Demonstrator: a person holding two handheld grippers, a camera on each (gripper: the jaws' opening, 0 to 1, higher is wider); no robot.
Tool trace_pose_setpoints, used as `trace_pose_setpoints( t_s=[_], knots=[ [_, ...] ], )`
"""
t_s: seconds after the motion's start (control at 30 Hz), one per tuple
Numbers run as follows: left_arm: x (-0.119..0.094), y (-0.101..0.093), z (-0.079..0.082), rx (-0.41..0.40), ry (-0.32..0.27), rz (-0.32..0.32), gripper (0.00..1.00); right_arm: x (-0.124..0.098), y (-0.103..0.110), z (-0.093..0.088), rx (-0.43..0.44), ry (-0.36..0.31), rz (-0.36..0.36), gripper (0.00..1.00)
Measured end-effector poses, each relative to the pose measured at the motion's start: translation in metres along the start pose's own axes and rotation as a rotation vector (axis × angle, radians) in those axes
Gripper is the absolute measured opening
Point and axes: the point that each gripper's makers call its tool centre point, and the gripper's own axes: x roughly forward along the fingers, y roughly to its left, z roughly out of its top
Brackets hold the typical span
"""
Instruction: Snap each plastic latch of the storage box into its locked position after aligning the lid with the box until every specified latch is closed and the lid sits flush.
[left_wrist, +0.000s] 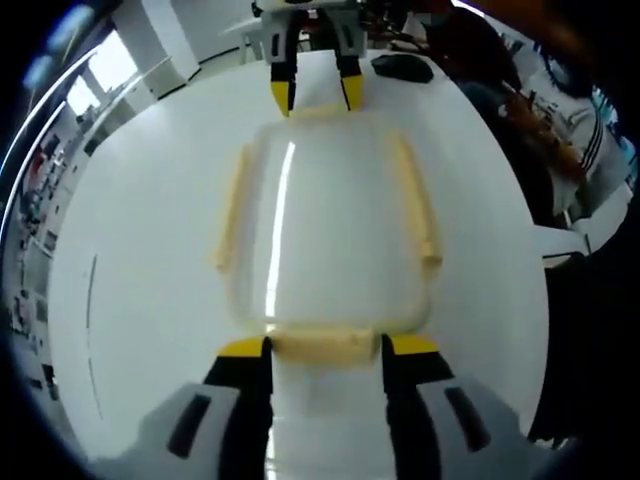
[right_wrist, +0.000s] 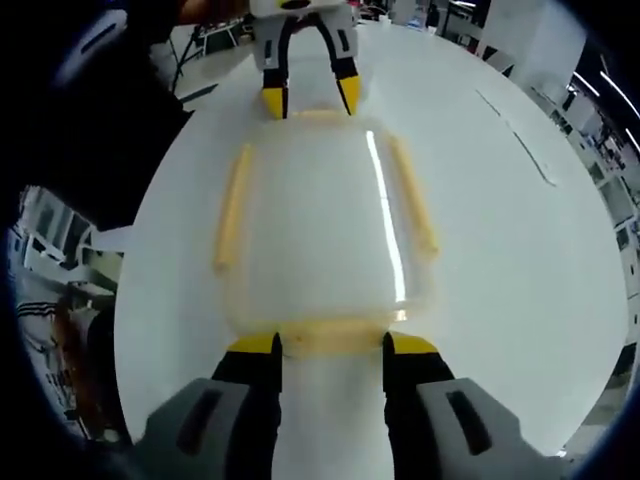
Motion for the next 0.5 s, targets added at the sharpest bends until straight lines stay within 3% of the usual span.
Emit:
trace_pose_setpoints(
  t_s=[0.5],
  knots=[
    [0.0004, -0.0003, 0.0000, -0.001, -0.001, -0.001, 0.42, 0.0009, -0.0004, 0.0008, -0.060, 0.062, 0.025, 0.37]
  ],
)
